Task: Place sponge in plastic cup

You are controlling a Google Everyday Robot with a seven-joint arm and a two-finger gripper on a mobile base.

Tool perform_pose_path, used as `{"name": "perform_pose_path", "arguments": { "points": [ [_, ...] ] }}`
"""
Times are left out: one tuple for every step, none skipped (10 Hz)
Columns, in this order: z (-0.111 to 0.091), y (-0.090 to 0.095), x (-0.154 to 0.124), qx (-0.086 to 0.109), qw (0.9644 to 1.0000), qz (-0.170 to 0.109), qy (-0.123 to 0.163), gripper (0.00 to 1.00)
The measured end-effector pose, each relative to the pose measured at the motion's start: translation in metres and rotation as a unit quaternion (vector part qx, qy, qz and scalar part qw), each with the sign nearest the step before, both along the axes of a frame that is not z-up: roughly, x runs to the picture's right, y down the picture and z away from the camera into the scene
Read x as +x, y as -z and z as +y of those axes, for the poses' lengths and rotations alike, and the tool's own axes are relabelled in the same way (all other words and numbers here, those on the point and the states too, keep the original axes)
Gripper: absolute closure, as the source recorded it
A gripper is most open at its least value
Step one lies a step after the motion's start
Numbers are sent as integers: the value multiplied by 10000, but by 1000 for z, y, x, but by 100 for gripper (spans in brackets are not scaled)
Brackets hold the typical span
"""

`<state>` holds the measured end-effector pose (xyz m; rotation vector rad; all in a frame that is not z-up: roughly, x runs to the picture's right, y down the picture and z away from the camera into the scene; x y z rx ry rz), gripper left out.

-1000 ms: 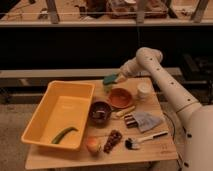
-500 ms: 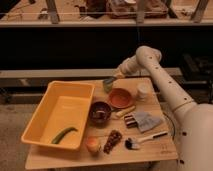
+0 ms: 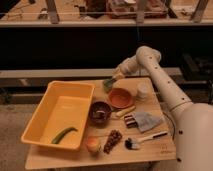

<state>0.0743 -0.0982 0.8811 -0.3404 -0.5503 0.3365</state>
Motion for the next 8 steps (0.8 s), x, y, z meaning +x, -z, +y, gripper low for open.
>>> {"name": "perform_pose_path", "arguments": {
  "points": [
    [-1, 1, -5, 27, 10000, -33, 53, 63],
    [-2, 2, -8, 53, 9999, -56, 88, 63],
    [-2, 3, -11, 73, 9999, -78, 130, 63],
    [-3, 4, -16, 101, 9997, -118, 187, 63],
    [-3, 6, -21, 127, 9995, -159, 242, 57],
    [-3, 8, -25, 152, 9993, -208, 289, 49],
    [-4, 11, -27, 177, 9989, -253, 357, 38],
    [-5, 14, -25, 169, 9985, -270, 443, 28]
  ]
}}
